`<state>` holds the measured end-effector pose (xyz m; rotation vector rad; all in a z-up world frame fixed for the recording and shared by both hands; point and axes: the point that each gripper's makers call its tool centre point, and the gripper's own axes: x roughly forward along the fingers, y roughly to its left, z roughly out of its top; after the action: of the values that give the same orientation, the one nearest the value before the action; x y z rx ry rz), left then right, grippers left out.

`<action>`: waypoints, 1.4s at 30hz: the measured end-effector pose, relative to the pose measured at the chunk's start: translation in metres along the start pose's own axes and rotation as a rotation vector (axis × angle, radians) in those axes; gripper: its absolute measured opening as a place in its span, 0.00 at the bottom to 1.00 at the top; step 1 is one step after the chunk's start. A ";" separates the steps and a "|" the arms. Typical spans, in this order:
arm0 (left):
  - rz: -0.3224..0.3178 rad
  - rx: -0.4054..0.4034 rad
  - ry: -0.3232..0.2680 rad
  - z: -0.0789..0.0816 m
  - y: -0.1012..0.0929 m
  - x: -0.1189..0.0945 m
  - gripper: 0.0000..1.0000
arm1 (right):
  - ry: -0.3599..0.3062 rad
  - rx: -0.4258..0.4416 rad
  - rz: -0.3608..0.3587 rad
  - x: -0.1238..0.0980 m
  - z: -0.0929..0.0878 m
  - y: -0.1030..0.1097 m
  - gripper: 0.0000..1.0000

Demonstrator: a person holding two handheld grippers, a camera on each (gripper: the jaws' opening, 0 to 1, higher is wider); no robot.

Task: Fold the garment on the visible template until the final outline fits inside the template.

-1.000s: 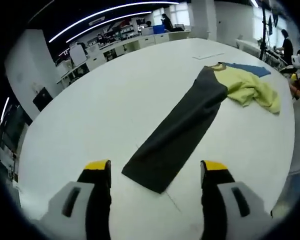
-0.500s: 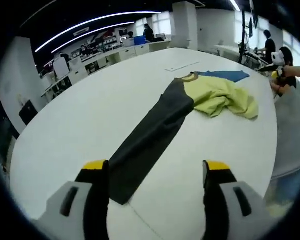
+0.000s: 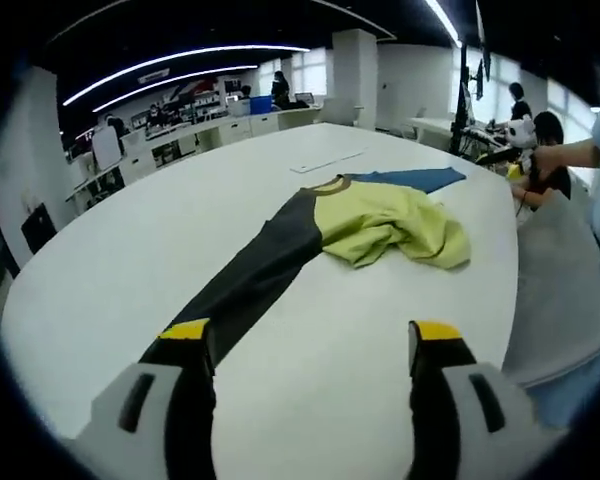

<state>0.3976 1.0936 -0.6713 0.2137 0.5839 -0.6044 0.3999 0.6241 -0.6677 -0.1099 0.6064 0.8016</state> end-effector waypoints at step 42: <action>-0.093 -0.071 -0.046 -0.006 -0.100 0.019 0.74 | 0.273 -1.084 0.352 0.135 0.011 0.117 0.38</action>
<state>0.3485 1.0061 -0.6891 0.1062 0.5717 -0.6754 0.3954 0.7962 -0.7178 -1.1416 0.3867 1.4067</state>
